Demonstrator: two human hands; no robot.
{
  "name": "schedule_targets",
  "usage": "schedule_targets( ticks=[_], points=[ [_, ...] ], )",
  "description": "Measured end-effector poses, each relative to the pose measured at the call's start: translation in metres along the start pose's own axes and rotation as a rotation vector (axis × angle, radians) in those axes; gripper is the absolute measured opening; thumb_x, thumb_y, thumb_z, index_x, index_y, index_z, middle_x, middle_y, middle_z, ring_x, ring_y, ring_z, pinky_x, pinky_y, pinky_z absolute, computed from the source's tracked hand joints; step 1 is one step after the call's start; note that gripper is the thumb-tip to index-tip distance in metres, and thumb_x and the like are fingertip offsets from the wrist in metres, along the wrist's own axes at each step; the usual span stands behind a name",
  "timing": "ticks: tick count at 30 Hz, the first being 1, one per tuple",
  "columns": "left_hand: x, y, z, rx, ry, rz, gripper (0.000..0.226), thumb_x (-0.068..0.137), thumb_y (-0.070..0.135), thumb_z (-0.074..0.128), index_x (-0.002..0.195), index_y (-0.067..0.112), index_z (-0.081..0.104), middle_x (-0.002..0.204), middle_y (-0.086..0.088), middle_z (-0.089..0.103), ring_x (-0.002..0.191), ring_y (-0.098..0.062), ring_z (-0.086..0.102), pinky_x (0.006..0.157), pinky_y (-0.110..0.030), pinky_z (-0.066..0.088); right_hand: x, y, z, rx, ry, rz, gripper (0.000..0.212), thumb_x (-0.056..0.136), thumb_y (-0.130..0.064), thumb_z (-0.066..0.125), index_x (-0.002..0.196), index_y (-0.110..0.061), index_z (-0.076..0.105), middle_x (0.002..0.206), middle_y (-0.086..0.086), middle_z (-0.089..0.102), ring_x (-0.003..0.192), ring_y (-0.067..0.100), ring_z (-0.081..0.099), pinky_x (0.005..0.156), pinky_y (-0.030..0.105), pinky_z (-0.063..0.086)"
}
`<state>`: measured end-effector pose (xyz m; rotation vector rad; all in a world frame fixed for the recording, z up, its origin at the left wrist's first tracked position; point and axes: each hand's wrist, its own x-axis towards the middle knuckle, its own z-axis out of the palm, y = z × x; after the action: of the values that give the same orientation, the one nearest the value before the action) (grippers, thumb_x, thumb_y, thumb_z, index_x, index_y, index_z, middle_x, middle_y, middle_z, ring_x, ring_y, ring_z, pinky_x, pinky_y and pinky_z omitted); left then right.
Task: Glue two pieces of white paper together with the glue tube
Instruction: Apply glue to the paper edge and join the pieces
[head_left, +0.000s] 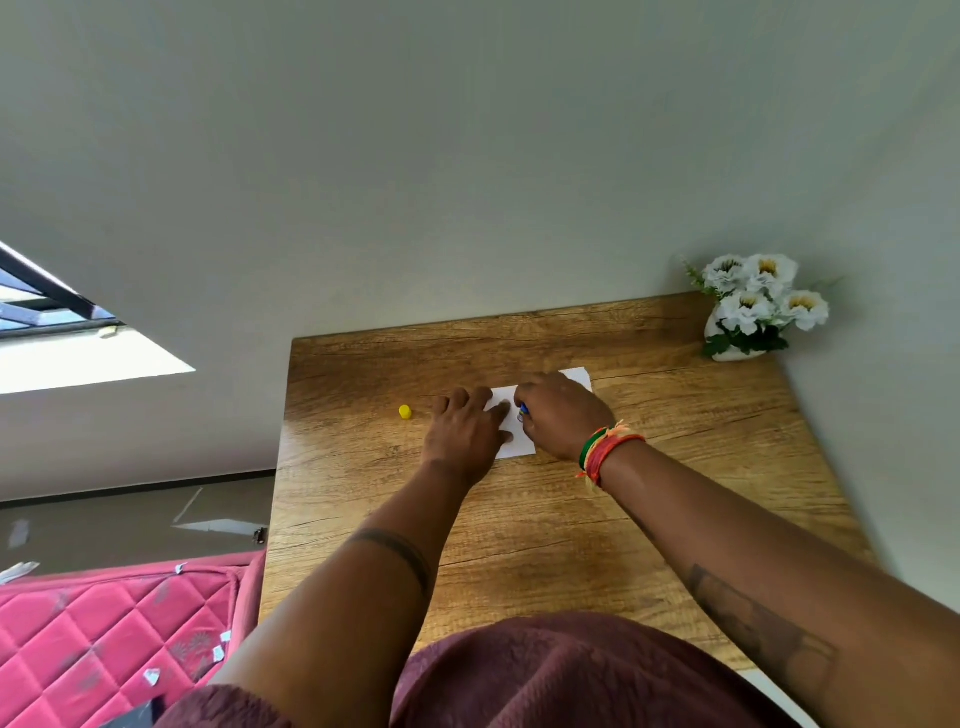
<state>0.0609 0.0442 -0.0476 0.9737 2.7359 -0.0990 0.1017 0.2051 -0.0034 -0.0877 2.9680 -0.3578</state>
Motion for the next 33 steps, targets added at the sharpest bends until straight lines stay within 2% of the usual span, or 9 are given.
schedule_targets(
  ticks=[7, 11, 15, 19, 21, 24, 27, 31, 33],
  points=[
    [-0.002, 0.001, 0.000, -0.004, 0.005, 0.003, 0.052, 0.104, 0.050, 0.045, 0.153, 0.030, 0.044, 0.154, -0.003, 0.042, 0.133, -0.032, 0.041, 0.105, -0.045, 0.033, -0.018, -0.004, 0.007, -0.018, 0.001, -0.027, 0.027, 0.095, -0.022, 0.056, 0.118, -0.011, 0.064, 0.113, 0.009, 0.062, 0.105, 0.028, 0.057, 0.075, 0.031, 0.037],
    [-0.001, 0.000, 0.001, -0.005, 0.005, -0.002, 0.052, 0.104, 0.049, 0.045, 0.153, 0.030, 0.044, 0.154, -0.003, 0.042, 0.132, -0.032, 0.041, 0.105, -0.045, 0.032, -0.024, -0.007, 0.012, -0.013, -0.010, -0.029, 0.024, 0.094, -0.021, 0.054, 0.113, -0.012, 0.066, 0.111, 0.009, 0.063, 0.102, 0.028, 0.057, 0.077, 0.035, 0.044],
    [-0.001, 0.000, -0.001, -0.002, 0.004, 0.006, 0.049, 0.106, 0.043, 0.043, 0.153, 0.029, 0.043, 0.153, -0.005, 0.042, 0.132, -0.033, 0.041, 0.104, -0.046, 0.033, -0.023, -0.002, 0.006, 0.097, -0.034, 0.071, 0.022, 0.093, -0.028, 0.061, 0.110, -0.017, 0.068, 0.112, 0.007, 0.064, 0.104, 0.026, 0.059, 0.077, 0.032, 0.046],
    [-0.002, 0.000, -0.001, -0.004, 0.020, 0.010, 0.049, 0.106, 0.034, 0.046, 0.154, 0.029, 0.042, 0.152, -0.007, 0.042, 0.132, -0.033, 0.041, 0.105, -0.044, 0.033, -0.021, 0.009, -0.001, 0.161, -0.012, 0.132, 0.021, 0.092, -0.032, 0.063, 0.109, -0.019, 0.066, 0.109, 0.004, 0.062, 0.100, 0.024, 0.059, 0.071, 0.028, 0.036],
    [-0.001, 0.001, 0.000, -0.004, 0.021, -0.004, 0.048, 0.106, 0.037, 0.046, 0.154, 0.030, 0.042, 0.152, -0.006, 0.041, 0.133, -0.033, 0.041, 0.105, -0.044, 0.033, -0.021, 0.008, -0.002, 0.152, -0.011, 0.116, 0.021, 0.092, -0.031, 0.061, 0.109, -0.020, 0.066, 0.109, 0.004, 0.062, 0.101, 0.023, 0.058, 0.070, 0.029, 0.037],
    [-0.001, 0.001, 0.001, -0.013, 0.019, -0.009, 0.047, 0.106, 0.038, 0.046, 0.153, 0.032, 0.042, 0.151, -0.005, 0.041, 0.132, -0.033, 0.041, 0.105, -0.045, 0.033, -0.022, -0.002, 0.005, 0.130, -0.036, 0.057, 0.023, 0.093, -0.030, 0.059, 0.111, -0.020, 0.067, 0.111, 0.004, 0.063, 0.104, 0.024, 0.058, 0.075, 0.032, 0.047],
    [-0.001, -0.001, 0.001, -0.018, 0.021, -0.006, 0.047, 0.105, 0.037, 0.049, 0.151, 0.032, 0.043, 0.150, -0.005, 0.043, 0.131, -0.033, 0.043, 0.104, -0.046, 0.033, -0.022, -0.011, 0.010, 0.072, -0.028, -0.024, 0.025, 0.094, -0.027, 0.057, 0.114, -0.016, 0.066, 0.109, 0.006, 0.062, 0.103, 0.026, 0.057, 0.078, 0.034, 0.045],
    [0.000, -0.001, 0.001, -0.045, 0.033, -0.013, 0.046, 0.105, 0.038, 0.049, 0.150, 0.033, 0.046, 0.149, -0.004, 0.044, 0.130, -0.033, 0.043, 0.104, -0.045, 0.033, -0.019, -0.007, 0.006, 0.003, -0.022, -0.069, 0.022, 0.093, -0.022, 0.056, 0.110, -0.013, 0.067, 0.107, 0.007, 0.064, 0.101, 0.027, 0.057, 0.074, 0.032, 0.040],
    [0.000, 0.000, 0.001, -0.062, 0.037, -0.023, 0.046, 0.105, 0.039, 0.049, 0.151, 0.034, 0.046, 0.150, -0.002, 0.044, 0.129, -0.032, 0.043, 0.103, -0.044, 0.033, -0.019, 0.000, 0.002, -0.015, -0.028, -0.047, 0.021, 0.092, -0.021, 0.056, 0.108, -0.013, 0.067, 0.109, 0.007, 0.064, 0.102, 0.027, 0.057, 0.076, 0.035, 0.044]
  ],
)
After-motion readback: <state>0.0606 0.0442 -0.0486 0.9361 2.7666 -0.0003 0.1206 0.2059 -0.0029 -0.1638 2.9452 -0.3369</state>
